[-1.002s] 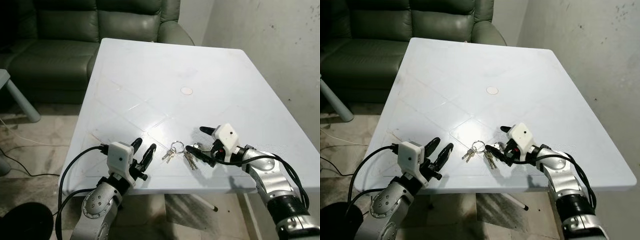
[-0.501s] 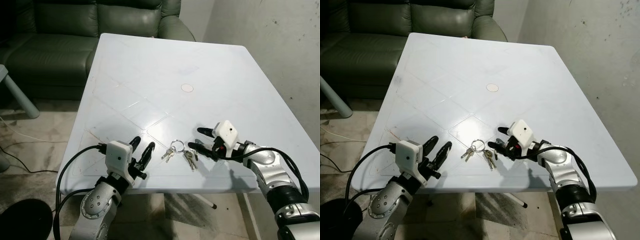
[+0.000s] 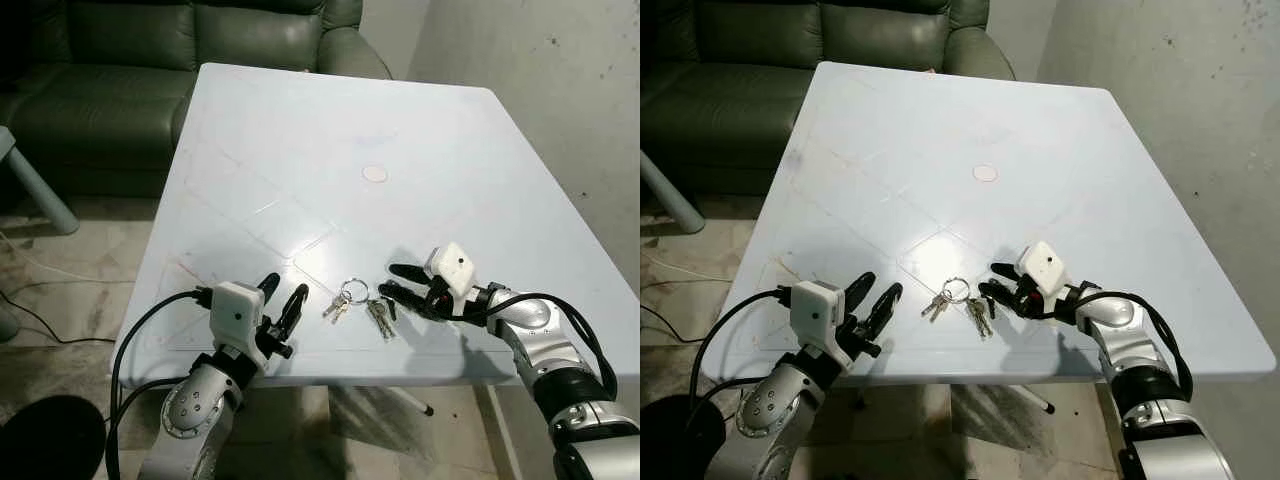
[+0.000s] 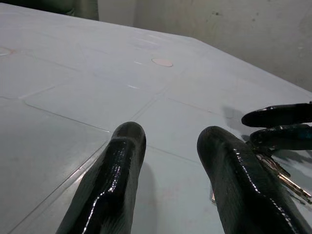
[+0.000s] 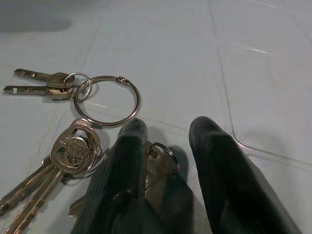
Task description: Hang keys on a hook
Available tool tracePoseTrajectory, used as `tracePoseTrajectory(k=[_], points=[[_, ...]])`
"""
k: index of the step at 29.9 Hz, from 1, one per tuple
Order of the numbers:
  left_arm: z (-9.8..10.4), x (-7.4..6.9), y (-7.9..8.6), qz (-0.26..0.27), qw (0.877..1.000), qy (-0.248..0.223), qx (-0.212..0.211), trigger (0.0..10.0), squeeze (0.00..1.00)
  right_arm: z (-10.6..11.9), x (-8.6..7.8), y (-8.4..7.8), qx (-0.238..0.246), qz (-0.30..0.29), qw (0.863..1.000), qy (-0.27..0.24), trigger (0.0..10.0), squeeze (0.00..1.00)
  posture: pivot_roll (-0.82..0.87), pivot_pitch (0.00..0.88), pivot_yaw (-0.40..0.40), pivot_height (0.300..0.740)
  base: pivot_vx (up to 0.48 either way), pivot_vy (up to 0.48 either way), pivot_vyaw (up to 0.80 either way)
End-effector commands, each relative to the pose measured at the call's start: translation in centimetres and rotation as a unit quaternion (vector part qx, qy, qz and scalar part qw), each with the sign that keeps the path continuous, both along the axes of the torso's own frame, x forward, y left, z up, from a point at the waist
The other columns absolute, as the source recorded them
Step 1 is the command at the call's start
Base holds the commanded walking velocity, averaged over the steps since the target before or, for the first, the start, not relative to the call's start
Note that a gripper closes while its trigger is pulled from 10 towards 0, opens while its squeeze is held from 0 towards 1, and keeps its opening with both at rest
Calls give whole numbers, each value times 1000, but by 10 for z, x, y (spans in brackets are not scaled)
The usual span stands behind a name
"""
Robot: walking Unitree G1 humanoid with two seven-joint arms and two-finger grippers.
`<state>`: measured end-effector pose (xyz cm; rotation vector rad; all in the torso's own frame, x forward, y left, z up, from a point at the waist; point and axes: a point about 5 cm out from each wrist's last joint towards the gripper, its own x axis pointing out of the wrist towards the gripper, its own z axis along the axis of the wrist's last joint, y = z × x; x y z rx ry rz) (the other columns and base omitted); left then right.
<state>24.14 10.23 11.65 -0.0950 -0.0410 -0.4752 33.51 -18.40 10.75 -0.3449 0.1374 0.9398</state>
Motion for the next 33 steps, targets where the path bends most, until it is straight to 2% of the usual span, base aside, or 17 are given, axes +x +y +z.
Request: tracePoseTrajectory(k=[1,26,29,32,33], points=[[3,-2,-1,-2,1000,-3,4,10000,0,3,1,-9,-11,-4,1000,-2,0,0,51,144,-105,740,0,0,0],[4,-2,0,0,1000,-5,0,10000,0,6,4,-11,-5,-4,1000,-3,0,0,53,144,-106,740,0,0,0],[4,-2,0,0,1000,-5,0,10000,0,10,6,-10,13,-13,1000,-9,0,0,53,142,-105,740,0,0,0],[5,0,-1,3,1000,-7,0,10000,0,19,12,-8,69,-39,997,-13,0,0,54,135,-105,740,0,0,0],[5,0,-1,3,1000,-7,0,10000,0,19,12,-8,69,-39,997,-13,0,0,54,135,-105,740,0,0,0]])
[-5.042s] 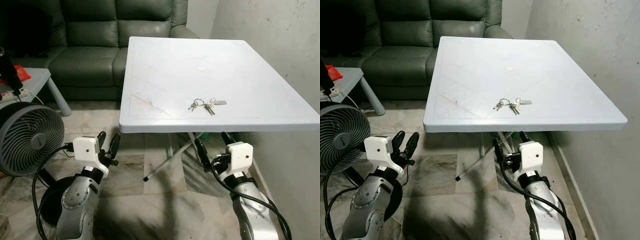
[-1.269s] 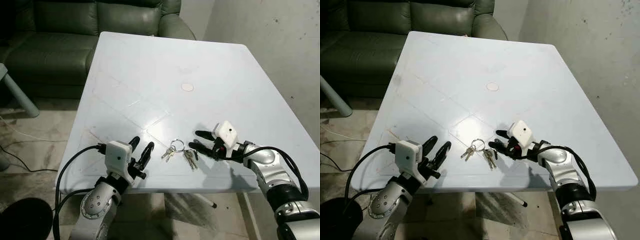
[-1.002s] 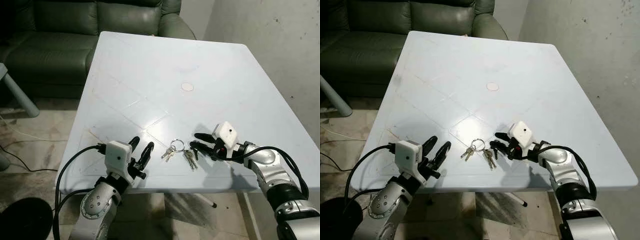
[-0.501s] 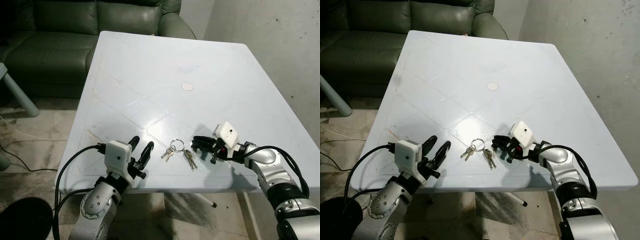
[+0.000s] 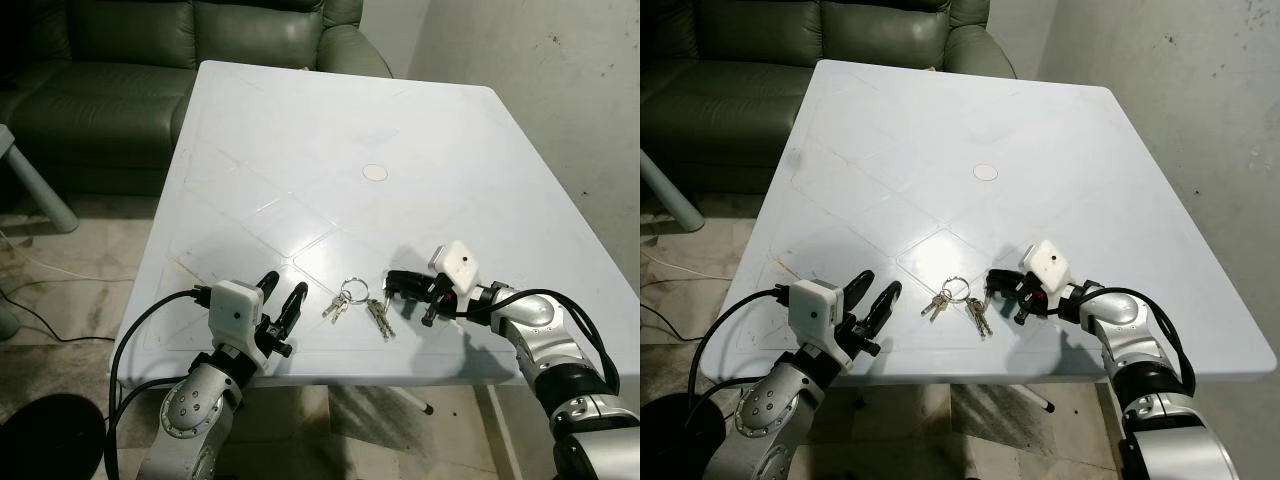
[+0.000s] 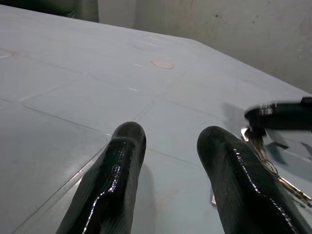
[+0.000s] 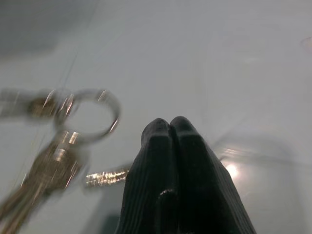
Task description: Hang keys on a hook
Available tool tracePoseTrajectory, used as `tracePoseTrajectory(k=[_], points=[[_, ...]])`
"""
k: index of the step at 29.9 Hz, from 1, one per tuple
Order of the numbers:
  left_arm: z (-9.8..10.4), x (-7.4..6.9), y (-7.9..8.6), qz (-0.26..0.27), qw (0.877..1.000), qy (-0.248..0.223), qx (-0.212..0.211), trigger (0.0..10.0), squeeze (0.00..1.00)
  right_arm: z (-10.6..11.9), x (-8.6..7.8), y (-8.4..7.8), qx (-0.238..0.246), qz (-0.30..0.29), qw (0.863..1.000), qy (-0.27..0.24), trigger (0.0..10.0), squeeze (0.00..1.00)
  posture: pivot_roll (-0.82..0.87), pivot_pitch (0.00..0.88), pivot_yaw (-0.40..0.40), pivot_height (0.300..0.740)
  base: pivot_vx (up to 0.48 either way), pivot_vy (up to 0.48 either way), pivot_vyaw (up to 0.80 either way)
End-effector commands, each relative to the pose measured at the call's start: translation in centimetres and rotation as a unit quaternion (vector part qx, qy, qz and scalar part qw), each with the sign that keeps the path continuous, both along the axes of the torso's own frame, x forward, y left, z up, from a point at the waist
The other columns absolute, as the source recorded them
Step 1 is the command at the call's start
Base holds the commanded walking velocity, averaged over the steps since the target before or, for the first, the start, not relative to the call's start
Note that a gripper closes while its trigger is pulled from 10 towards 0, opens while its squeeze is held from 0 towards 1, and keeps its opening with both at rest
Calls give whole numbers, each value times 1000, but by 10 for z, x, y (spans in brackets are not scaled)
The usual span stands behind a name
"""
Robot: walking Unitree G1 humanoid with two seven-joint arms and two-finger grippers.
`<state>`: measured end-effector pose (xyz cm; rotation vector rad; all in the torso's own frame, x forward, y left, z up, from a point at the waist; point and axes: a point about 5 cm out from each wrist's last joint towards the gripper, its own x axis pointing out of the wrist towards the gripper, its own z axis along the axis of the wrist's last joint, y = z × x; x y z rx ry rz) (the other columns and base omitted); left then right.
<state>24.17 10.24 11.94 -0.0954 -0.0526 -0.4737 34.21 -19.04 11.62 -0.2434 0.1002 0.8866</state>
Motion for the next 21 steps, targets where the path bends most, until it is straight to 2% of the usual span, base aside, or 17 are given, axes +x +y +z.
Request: tracePoseTrajectory(k=[1,2,3,4,5,6,7,8,9,10,11,12,13,14,16,21], points=[[3,1,-1,3,1000,-2,0,10000,0,18,9,-1,63,-32,997,-17,549,0,54,129,-104,740,0,0,0],[3,2,-1,3,1000,-4,-1,10000,0,22,11,0,89,-43,995,-19,2235,0,54,125,-104,740,0,0,0],[3,3,-1,4,1000,-4,-1,10000,0,24,12,0,104,-48,993,-20,2235,0,54,125,-104,740,0,0,0],[4,4,-1,5,1000,-8,-1,10000,0,30,16,0,141,-65,988,-25,2275,0,54,117,-102,740,0,0,0],[5,5,-1,5,1000,-10,-1,10000,0,32,17,0,154,-72,985,-26,1529,0,54,117,-102,740,0,0,0],[6,7,-1,7,1000,-13,-1,10000,0,37,19,-1,182,-86,979,-31,2392,0,52,107,-99,740,0,0,0],[6,7,-1,7,1000,-13,-1,10000,0,37,19,-1,182,-86,979,-31,2392,0,52,107,-99,740,0,0,0],[9,11,-1,11,1000,-20,-1,10000,0,47,23,-2,231,-109,966,-40,3451,0,51,102,-98,740,0,0,0],[9,11,-1,11,1000,-20,-1,10000,0,47,23,-2,231,-109,966,-40,3451,0,51,102,-98,740,0,0,0],[10,14,-1,14,1000,-25,0,10000,0,52,24,-3,256,-121,958,-44,3137,0,49,91,-97,740,0,0,0],[13,19,1,18,999,-32,0,10000,0,61,26,-4,289,-143,945,-62,5373,0,46,85,-95,740,0,0,0],[13,19,1,18,999,-32,0,10000,0,61,26,-4,289,-143,945,-62,5373,0,46,85,-95,740,0,0,0],[15,23,2,22,999,-37,0,10000,0,65,26,-4,308,-154,936,-68,5686,0,41,73,-92,740,0,0,0],[16,27,3,25,999,-42,1,10000,0,68,26,-3,316,-163,932,-78,10000,0,38,63,-91,740,0,0,0],[23,38,9,38,998,-55,-1,10000,0,77,24,-3,335,-184,919,-99,10000,0,34,50,-89,740,0,0,0],[31,53,19,68,996,-64,-10,10000,0,82,20,-1,332,-209,911,-131,10000,0,20,19,-84,740,0,0,0]])
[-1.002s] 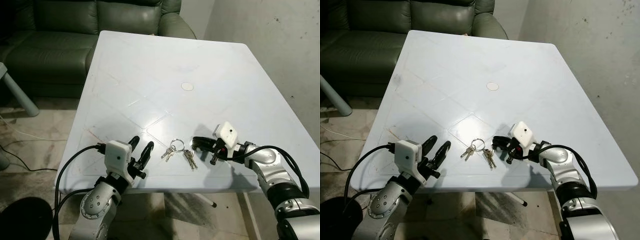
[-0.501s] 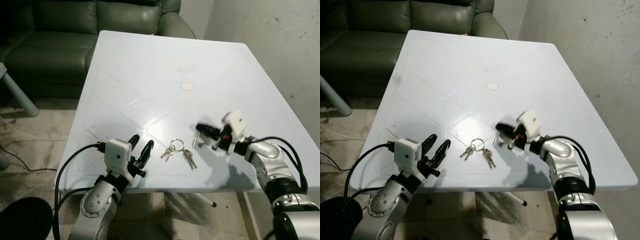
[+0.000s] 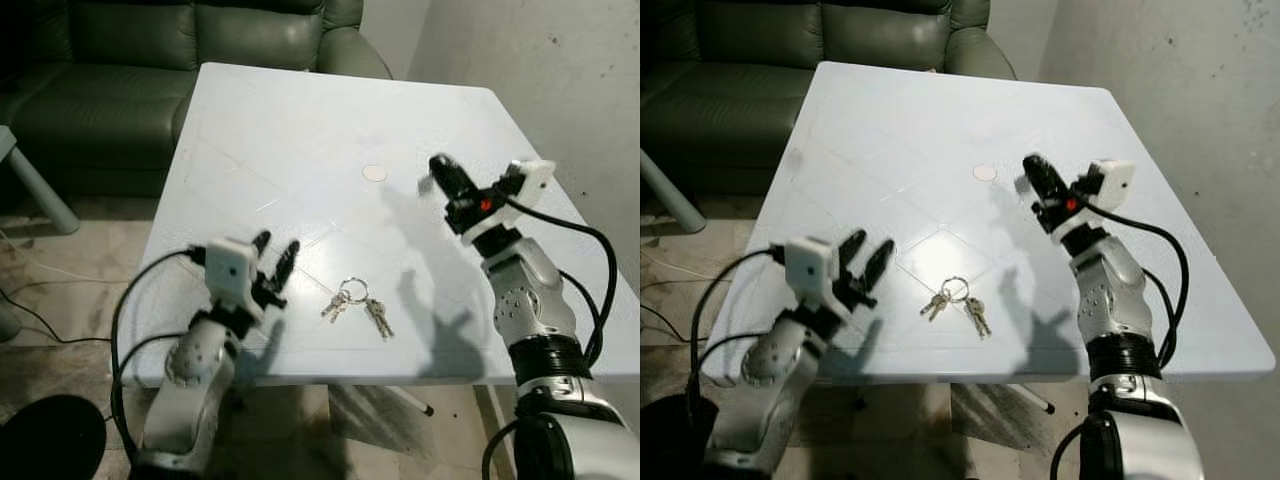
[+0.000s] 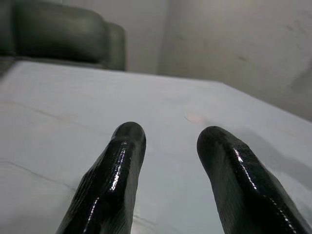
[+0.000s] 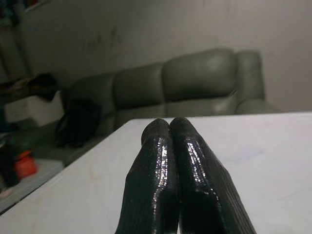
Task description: Hang keys on a hook
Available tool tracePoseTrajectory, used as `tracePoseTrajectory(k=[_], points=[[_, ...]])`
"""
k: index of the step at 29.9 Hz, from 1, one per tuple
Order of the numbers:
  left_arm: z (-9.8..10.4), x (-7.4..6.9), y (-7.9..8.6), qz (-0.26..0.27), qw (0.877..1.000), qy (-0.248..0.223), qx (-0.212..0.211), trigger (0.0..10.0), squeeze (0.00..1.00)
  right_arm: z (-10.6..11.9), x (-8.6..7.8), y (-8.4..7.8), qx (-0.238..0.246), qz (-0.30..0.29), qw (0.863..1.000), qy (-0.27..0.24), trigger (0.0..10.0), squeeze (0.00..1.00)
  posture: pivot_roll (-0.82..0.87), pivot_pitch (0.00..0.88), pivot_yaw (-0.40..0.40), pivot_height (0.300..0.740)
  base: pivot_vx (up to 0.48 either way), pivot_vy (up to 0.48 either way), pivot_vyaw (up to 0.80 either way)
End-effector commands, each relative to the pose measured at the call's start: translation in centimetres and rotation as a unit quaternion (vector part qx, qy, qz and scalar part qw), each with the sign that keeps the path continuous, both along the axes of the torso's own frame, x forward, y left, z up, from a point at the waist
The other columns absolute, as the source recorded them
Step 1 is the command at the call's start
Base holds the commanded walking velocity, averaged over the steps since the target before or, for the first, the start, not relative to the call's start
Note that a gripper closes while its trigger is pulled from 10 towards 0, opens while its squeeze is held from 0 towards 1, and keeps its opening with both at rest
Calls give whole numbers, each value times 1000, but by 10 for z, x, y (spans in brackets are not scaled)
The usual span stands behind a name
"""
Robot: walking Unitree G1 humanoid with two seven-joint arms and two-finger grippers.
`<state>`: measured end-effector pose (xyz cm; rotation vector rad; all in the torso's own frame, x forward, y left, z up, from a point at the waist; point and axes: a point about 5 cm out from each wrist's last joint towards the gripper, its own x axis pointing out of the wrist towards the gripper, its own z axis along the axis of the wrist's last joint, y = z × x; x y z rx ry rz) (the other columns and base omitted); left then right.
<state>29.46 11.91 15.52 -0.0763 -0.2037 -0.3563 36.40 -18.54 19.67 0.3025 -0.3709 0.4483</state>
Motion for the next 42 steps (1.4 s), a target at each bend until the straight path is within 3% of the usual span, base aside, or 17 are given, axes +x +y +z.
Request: tracePoseTrajectory(k=[1,3,4,7,16,26,42], points=[[-3,5,5,14,1000,8,-5,10000,0,1,-4,-6,-1,-30,1000,-8,10000,0,11,0,-80,740,0,0,0],[-2,9,9,25,1000,8,-8,10000,0,2,-7,-5,-7,-41,999,-15,10000,0,7,0,-78,740,0,0,0],[-3,18,18,54,998,18,-20,10000,0,-1,-14,-3,-15,-66,998,-19,10000,0,-1,0,-71,740,0,0,0],[-9,26,32,84,995,33,-32,10000,0,-9,-25,0,-33,-103,994,-12,10000,0,-22,0,-59,740,0,0,0],[-21,32,50,113,991,58,-48,10000,0,-39,-42,-4,-74,-192,978,39,10000,0,-44,0,-39,740,0,0,0],[-26,34,67,140,986,72,-47,10000,0,-52,-43,0,-137,-225,962,68,10000,0,-24,0,-41,740,0,0,0],[-26,33,72,149,987,62,-25,10000,0,-52,-34,13,-160,-226,958,76,10000,0,13,0,-55,740,0,0,-762]])
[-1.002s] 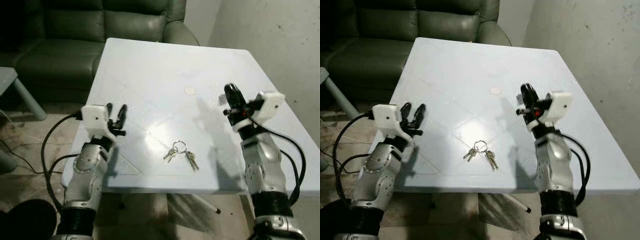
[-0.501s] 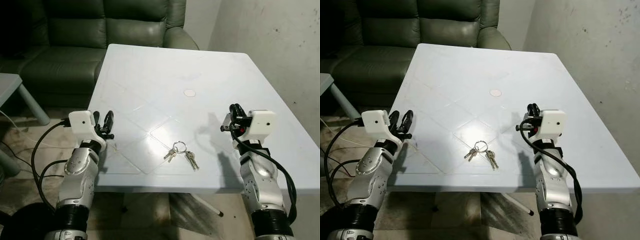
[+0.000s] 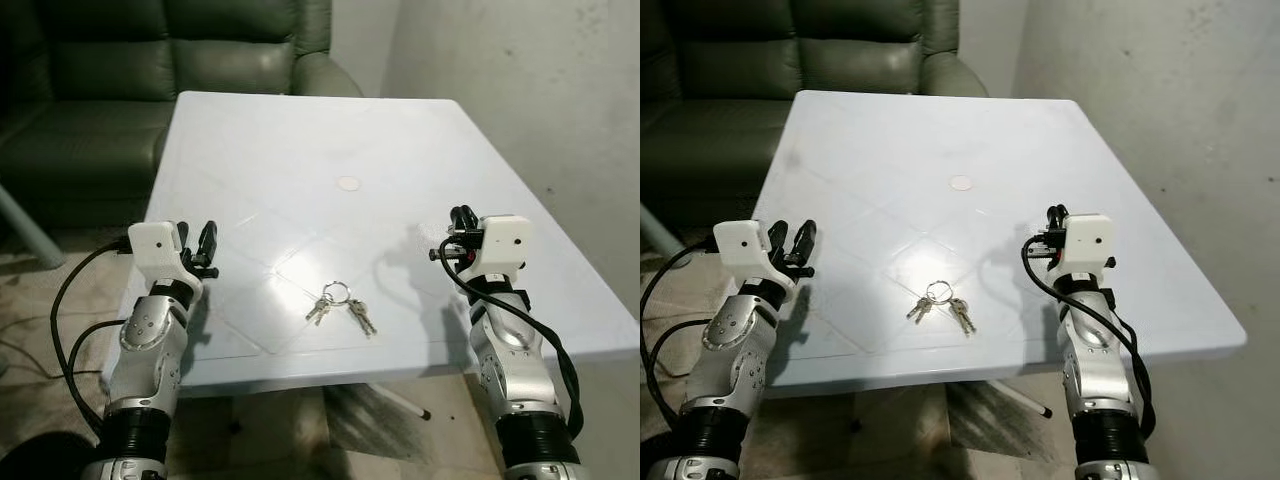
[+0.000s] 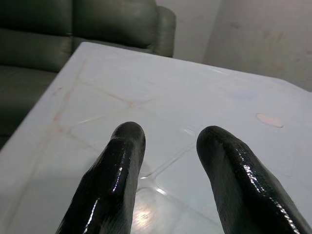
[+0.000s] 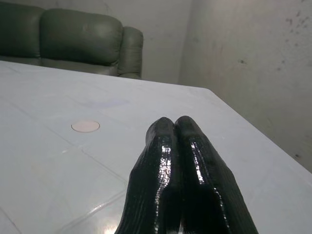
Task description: Hang keys on a hook
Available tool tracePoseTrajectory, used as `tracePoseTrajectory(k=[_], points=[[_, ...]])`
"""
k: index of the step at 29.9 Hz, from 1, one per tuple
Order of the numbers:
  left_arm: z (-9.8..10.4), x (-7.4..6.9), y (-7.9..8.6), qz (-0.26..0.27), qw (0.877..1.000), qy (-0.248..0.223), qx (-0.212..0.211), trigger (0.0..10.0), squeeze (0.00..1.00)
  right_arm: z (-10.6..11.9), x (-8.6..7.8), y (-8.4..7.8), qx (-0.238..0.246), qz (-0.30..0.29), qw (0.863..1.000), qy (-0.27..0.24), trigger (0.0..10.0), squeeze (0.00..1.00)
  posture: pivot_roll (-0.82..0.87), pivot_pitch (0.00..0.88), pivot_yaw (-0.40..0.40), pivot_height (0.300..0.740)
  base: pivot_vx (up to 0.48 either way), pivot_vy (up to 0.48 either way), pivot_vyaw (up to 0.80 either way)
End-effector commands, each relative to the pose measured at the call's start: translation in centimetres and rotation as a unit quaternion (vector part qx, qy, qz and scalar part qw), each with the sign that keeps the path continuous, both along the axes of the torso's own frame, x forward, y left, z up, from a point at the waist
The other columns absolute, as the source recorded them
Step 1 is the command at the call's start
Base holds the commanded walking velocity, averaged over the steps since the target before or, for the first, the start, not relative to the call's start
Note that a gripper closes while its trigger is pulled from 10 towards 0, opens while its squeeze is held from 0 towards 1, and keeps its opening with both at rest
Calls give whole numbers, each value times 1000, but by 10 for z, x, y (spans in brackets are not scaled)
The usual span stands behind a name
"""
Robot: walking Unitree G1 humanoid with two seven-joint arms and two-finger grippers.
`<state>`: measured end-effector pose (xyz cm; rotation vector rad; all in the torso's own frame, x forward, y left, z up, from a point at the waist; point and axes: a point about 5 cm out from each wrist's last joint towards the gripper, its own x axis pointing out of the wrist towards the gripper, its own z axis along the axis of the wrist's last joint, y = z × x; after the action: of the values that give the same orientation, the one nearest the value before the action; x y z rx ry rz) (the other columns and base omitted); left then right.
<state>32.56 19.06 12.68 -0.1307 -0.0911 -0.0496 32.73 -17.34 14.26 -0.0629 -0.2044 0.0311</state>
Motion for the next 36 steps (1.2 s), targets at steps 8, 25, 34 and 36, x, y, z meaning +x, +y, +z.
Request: tracePoseTrajectory(k=[8,25,34,36], points=[[4,3,2,0,1000,-3,4,10000,0,0,1,10,-6,11,1000,3,10000,0,12,0,-57,740,0,0,-781],[4,7,-3,-1,1000,-3,14,10000,0,-1,0,7,-13,10,1000,6,10000,0,-6,0,-55,740,0,120,-781],[7,9,-8,-16,1000,-10,17,10000,0,-2,-3,5,-15,5,1000,7,10000,0,-18,0,-52,740,0,0,-781],[6,8,-8,-13,1000,-10,19,10000,0,-2,-3,5,-15,4,1000,8,10000,0,-19,0,-51,740,0,0,-781]])
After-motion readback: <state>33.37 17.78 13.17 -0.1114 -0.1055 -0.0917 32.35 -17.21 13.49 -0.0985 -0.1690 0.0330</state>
